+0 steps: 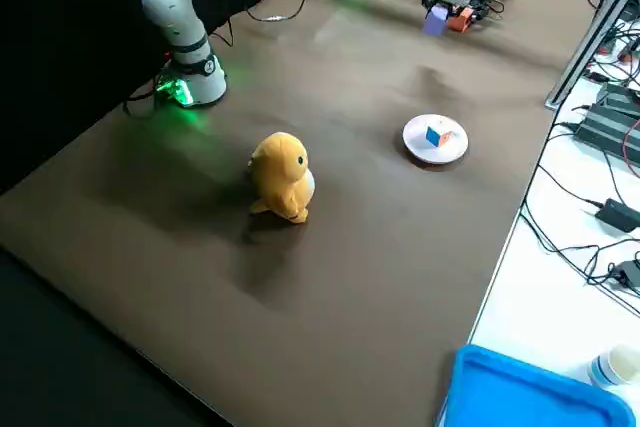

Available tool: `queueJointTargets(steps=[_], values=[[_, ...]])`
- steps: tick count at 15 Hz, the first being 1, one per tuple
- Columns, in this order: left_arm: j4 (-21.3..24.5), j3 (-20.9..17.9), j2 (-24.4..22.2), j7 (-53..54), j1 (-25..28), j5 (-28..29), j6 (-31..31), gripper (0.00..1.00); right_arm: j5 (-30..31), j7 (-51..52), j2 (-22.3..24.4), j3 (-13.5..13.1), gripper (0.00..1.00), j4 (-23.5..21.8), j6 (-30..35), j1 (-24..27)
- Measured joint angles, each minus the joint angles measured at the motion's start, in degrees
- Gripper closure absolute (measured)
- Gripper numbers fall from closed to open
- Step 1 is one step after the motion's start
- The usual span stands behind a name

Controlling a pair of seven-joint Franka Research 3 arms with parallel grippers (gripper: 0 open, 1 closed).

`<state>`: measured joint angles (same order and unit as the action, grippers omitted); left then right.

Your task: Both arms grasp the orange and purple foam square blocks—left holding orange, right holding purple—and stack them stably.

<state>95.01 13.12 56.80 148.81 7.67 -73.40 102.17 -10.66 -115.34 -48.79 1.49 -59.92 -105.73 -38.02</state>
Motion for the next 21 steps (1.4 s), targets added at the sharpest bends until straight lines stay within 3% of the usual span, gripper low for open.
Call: queueJointTargets(steps=[5, 13, 21], values=[[-0.63, 0.08, 0.24, 0.06, -1.75, -1.71, 1.16, 0.35, -0.25, -2.76, 0.38, 0.40, 0.44, 1.00, -0.01, -0.83], [-2.31, 0.08, 1.27, 2.01, -15.08, -11.37, 4.32, 0.35, -0.26, -2.82, 0.38, 0.36, 0.44, 0.99, 0.02, -0.51], [-3.62, 0.14, 1.92, 3.17, -15.89, -13.46, 7.40, 0.35, -0.26, -5.00, 0.22, 0.27, 0.44, 0.81, 0.04, -0.70]])
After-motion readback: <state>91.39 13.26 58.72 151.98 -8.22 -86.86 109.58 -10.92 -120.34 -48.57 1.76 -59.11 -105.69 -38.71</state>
